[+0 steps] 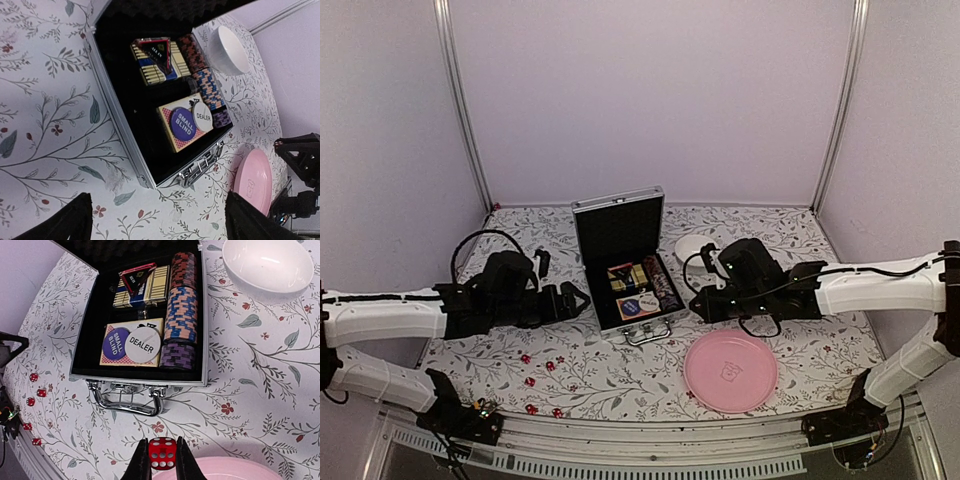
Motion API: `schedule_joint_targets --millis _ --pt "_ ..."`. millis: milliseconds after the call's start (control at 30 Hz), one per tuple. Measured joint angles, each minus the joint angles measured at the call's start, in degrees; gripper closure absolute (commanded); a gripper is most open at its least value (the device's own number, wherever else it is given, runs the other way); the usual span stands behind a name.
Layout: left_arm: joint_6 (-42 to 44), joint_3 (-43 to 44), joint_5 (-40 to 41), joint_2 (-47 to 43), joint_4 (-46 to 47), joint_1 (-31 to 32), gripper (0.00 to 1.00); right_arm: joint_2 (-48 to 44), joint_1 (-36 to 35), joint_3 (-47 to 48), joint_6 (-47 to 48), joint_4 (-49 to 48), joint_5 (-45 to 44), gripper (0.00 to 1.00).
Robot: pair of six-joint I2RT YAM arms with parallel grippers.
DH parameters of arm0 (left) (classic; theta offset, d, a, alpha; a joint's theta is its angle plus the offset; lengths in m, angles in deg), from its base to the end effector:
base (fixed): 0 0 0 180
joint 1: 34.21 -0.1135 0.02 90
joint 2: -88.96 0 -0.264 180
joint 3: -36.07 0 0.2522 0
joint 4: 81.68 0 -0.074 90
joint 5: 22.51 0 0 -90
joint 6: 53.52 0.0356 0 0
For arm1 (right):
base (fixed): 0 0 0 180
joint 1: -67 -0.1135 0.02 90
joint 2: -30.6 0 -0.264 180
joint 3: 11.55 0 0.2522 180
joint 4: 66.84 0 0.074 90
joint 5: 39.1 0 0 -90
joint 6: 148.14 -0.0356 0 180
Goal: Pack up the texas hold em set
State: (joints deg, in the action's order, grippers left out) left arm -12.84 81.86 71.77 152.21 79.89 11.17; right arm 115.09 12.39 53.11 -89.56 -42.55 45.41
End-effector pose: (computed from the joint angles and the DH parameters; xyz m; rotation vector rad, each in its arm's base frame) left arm 0.1638 -0.1622 0.2094 -0.1243 2.3220 -0.8145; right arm 0.1826 0.2511 0.2145 -0.4390 2.3844 0.6149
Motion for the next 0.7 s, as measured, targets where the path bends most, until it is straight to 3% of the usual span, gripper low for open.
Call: schedule_joint_targets --millis 233,467,700 --pt "-4.42 0.07 -4.00 10.93 6.21 1.42 0.08 -5.42 0.24 -3.08 -2.54 -5.31 3.32 0.96" --pt "-4.83 5.90 -6.54 23.32 6.71 1.99 0.07 -6.54 0.24 -4.11 -3.32 -7.15 4.35 0.96" --pt "-4.76 9.31 -7.63 29.57 6.99 2.73 0.07 -7.72 0.26 -4.46 -3.32 -7.23 4.37 0.96"
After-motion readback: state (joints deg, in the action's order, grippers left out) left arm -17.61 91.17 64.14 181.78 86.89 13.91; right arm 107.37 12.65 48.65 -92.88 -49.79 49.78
